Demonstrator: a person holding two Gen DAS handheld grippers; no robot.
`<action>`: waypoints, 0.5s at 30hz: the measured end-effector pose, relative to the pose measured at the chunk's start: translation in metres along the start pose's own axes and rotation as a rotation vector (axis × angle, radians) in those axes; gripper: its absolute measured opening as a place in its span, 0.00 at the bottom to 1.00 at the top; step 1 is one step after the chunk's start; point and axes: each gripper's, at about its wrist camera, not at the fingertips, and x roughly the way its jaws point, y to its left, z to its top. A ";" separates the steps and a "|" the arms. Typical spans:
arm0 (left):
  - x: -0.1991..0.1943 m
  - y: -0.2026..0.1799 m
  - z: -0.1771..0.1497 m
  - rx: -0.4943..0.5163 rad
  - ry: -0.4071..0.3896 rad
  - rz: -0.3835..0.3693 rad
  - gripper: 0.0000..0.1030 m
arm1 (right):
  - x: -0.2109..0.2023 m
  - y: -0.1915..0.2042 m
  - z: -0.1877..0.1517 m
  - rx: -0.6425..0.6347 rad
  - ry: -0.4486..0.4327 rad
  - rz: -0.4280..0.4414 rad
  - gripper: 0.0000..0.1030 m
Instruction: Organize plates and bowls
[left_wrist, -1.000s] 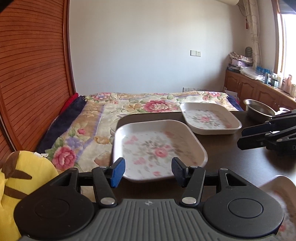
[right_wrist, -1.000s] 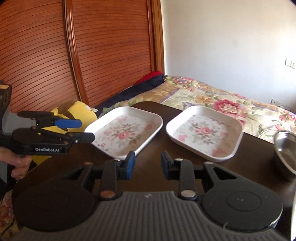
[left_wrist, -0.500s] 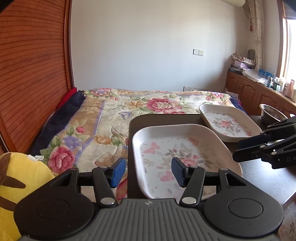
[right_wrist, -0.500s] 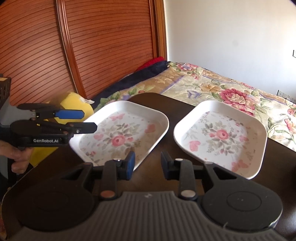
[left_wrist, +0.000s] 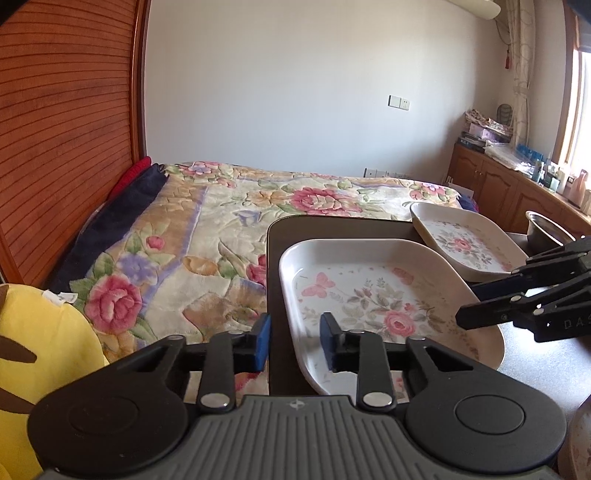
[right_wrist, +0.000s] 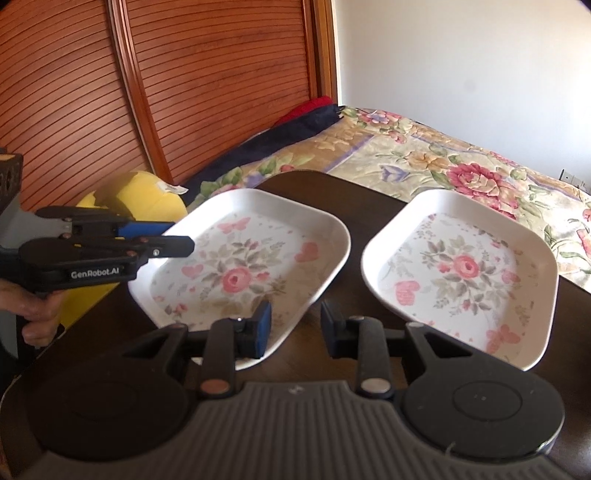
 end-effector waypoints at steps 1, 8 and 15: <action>0.000 0.001 0.000 -0.002 -0.001 0.000 0.26 | 0.000 0.001 0.000 -0.003 0.001 0.000 0.30; 0.001 0.000 0.001 0.005 0.006 -0.009 0.16 | 0.002 0.002 -0.001 -0.007 0.012 -0.006 0.28; 0.000 -0.002 0.000 0.001 0.008 0.008 0.10 | 0.003 0.002 -0.001 -0.010 0.018 -0.006 0.20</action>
